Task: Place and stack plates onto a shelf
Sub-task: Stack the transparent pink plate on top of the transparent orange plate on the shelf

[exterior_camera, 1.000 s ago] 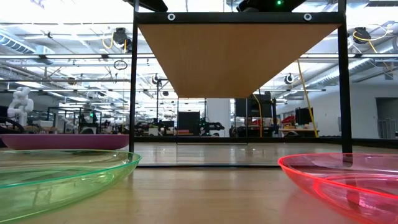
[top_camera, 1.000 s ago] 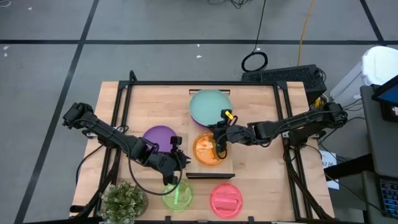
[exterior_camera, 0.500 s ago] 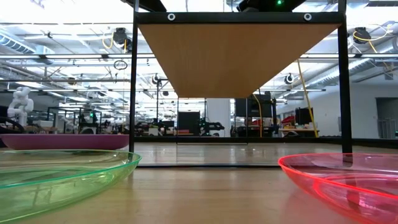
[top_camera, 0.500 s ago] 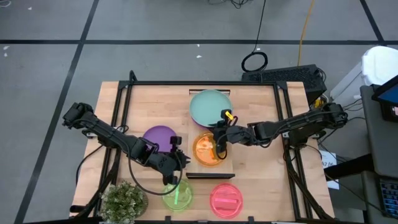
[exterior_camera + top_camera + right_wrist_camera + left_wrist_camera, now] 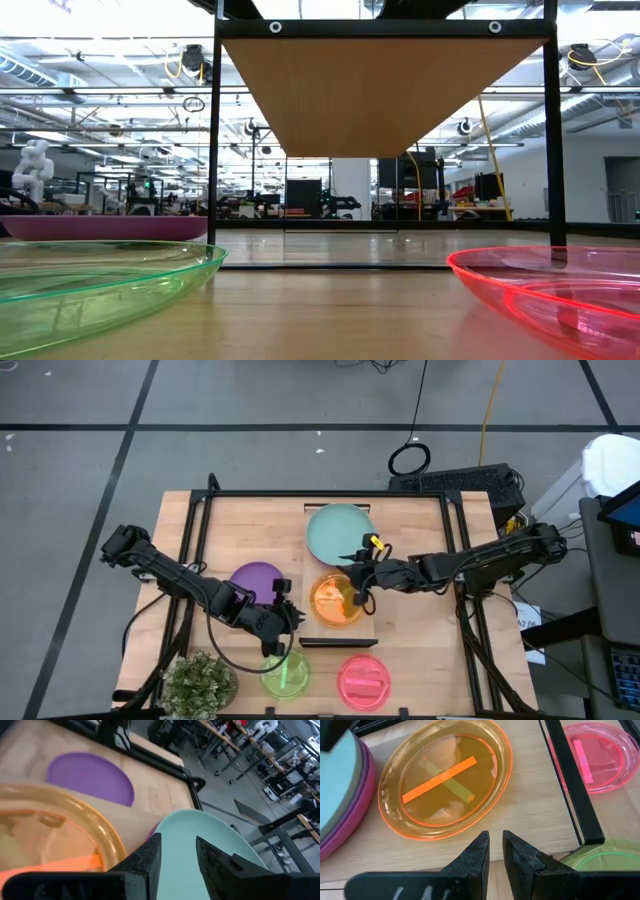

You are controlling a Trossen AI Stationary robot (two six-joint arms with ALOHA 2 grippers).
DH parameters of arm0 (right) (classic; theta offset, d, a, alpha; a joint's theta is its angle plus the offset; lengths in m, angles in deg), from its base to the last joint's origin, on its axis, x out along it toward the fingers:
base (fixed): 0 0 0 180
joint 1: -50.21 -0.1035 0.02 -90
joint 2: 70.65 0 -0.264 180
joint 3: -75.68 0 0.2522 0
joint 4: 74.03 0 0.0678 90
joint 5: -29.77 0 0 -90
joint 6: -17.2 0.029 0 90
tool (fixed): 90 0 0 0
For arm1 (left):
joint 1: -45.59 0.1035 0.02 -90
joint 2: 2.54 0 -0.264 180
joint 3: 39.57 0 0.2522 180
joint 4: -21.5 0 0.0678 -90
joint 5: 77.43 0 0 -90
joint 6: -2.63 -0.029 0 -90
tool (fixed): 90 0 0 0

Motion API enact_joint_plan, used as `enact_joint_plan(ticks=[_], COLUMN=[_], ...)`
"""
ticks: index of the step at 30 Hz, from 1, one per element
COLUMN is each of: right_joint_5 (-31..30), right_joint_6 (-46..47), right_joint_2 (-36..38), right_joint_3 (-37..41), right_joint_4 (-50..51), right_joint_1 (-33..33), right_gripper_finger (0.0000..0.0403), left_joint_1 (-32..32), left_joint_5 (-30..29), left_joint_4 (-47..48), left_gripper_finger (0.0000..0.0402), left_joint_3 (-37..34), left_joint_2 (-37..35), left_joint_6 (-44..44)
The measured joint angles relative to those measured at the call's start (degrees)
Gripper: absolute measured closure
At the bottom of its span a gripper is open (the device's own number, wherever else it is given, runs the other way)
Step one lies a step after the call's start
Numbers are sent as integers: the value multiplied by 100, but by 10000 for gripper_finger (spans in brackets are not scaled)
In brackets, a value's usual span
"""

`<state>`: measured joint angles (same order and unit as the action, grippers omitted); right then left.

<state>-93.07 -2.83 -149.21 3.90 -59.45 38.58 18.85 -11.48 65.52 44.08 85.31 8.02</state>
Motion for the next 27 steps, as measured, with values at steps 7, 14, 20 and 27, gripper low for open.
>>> enact_joint_plan(ticks=[7, 14, 20, 27], right_joint_5=[2, -2, -2, -7], right_joint_6=[9, 52, 287, 855], right_joint_2=[374, 649, 704, 701], right_joint_3=[0, 0, 0, 0], right_joint_4=[89, 67, 100, 206], right_joint_1=[-370, -850, -1232, -1733], right_gripper_finger=[296, 296, 296, 296], left_joint_1=[-4, -2, -4, -4], left_joint_5=[17, 20, 20, 19], left_joint_4=[4, 15, 20, 24], left_gripper_finger=[341, 341, 341, 341], left_joint_3=[0, 0, 0, 0], left_joint_2=[1, 1, 1, 0], left_joint_6=[81, 87, -52, -278])
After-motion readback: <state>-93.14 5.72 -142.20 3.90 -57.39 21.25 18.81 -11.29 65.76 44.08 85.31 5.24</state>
